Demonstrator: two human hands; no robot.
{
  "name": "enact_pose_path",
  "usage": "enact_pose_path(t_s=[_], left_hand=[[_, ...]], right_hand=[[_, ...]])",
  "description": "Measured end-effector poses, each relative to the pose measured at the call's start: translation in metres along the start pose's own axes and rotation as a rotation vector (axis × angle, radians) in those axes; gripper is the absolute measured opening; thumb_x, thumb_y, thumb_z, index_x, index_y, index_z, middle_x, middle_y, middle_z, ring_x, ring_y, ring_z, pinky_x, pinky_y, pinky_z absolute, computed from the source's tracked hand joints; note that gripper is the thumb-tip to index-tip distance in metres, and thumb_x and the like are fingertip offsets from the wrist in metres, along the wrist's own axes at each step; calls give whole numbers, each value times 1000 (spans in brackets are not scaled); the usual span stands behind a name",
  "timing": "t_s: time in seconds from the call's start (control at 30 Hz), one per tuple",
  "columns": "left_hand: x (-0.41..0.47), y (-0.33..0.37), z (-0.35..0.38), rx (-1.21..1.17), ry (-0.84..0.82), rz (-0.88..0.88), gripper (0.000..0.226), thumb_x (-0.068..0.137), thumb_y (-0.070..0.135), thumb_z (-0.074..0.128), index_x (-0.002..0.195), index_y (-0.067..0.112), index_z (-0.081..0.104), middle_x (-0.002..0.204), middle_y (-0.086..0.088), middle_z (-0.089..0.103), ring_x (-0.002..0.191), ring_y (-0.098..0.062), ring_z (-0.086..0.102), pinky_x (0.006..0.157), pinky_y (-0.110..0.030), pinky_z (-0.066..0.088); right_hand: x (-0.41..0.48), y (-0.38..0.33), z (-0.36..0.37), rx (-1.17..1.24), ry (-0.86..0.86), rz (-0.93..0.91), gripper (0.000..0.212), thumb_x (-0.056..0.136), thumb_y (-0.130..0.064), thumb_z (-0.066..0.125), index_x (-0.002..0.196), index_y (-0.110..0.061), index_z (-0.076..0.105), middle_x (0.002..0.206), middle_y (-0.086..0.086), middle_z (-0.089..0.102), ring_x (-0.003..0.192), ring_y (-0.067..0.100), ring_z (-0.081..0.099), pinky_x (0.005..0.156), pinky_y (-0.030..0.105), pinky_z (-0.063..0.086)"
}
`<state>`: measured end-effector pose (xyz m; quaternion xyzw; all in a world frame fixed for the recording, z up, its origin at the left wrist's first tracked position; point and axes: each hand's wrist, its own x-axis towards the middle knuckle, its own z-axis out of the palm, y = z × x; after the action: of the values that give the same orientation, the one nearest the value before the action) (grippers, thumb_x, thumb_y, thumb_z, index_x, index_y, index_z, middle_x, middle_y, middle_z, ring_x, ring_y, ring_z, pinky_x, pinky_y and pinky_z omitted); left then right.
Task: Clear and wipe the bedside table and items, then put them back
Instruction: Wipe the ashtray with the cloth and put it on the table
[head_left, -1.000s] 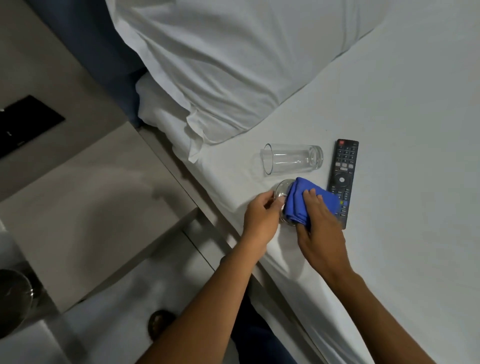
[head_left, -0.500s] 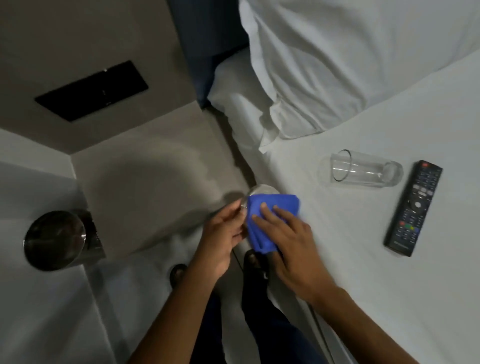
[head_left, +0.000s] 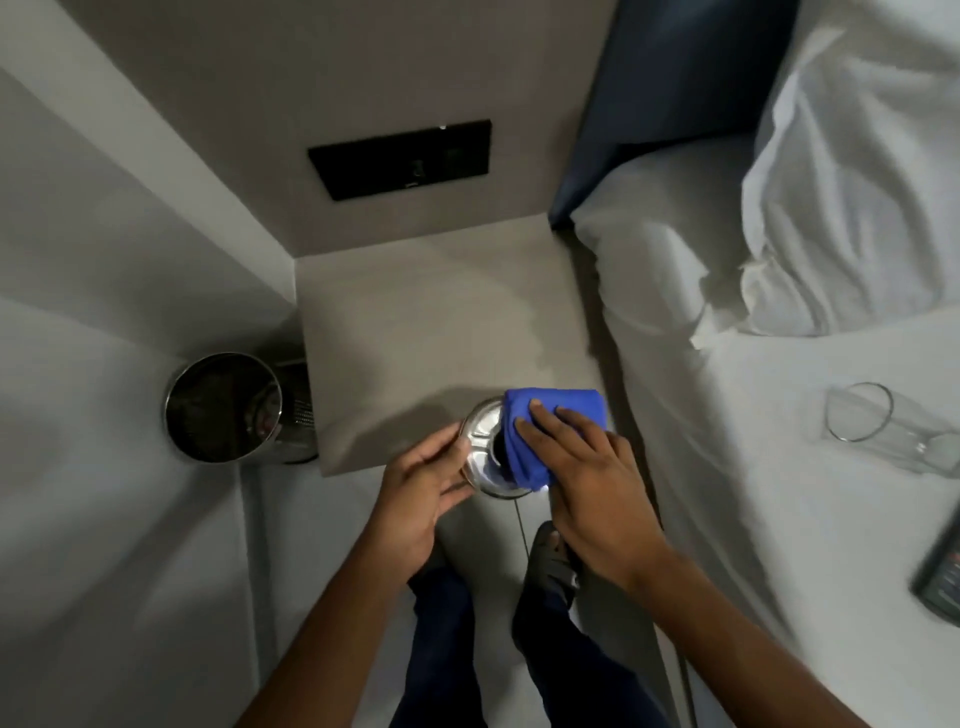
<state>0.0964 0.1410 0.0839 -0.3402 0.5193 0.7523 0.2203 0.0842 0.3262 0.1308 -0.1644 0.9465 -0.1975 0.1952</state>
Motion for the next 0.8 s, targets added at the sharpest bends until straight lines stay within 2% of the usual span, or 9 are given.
enact_pose_path(t_s=[0.1,0.23,0.3,0.37,0.43,0.5,0.57,0.7,0.8], left_hand=[[4,6,-17,-35,-8,-12,22,94,19,60,108,30,73,111,0,77,104,-20,73,83,-33,55],[20,18,-47,-110,62,-31,30,96,15,58,125,15,65,121,-14,71,110,-33,67,89,-44,55],[28,22,-63,-133,114,-19,33,98,13,55,130,14,61,122,-17,69,108,-33,67,83,-39,55],[35,26,-81,-154,175,19,36,99,11,54,133,19,57,113,-14,71,97,-26,69,71,-29,57],[41,30,-101,-143,222,67,34,98,13,55,129,28,58,107,-12,71,93,-23,68,62,-22,57],[45,32,-116,-94,224,84,28,98,16,56,119,34,62,111,-10,72,97,-21,69,61,-18,56],[52,34,-132,-47,191,93,26,97,17,57,115,35,65,112,-4,73,96,-17,72,63,-18,56],[67,34,-145,51,85,77,26,97,16,56,116,31,65,97,9,77,84,-3,74,62,-16,56],[87,42,-145,108,72,80,23,97,18,58,113,33,66,102,7,74,82,-3,73,62,-17,56]], right_hand=[[21,-34,11,-24,-34,-61,68,82,-11,47,147,-27,38,158,-8,29,142,24,30,104,38,30],[38,-73,31,-3,-59,-152,62,78,-17,47,139,-23,51,149,-5,46,135,27,43,98,41,39],[44,-82,40,-28,-94,-175,60,76,-18,51,135,-22,56,145,-4,52,132,27,48,96,44,43],[50,-88,48,-82,-137,-185,60,71,-15,62,130,-21,60,139,-3,58,128,27,53,95,46,46],[60,-96,54,-139,-155,-175,65,61,-12,76,125,-20,64,132,-2,64,122,26,59,91,46,50],[67,-99,59,-158,-132,-133,69,57,-11,79,124,-20,65,131,-1,65,120,26,61,90,46,50],[79,-102,65,-114,-108,-74,69,61,-9,74,128,-20,62,135,-1,61,123,28,58,93,47,48],[103,-111,78,-35,-102,37,66,81,-10,58,144,-24,42,154,-3,40,139,26,38,105,43,34],[124,-122,88,-88,-169,-16,70,86,-14,55,150,-26,30,160,-3,27,143,24,28,109,42,28]])
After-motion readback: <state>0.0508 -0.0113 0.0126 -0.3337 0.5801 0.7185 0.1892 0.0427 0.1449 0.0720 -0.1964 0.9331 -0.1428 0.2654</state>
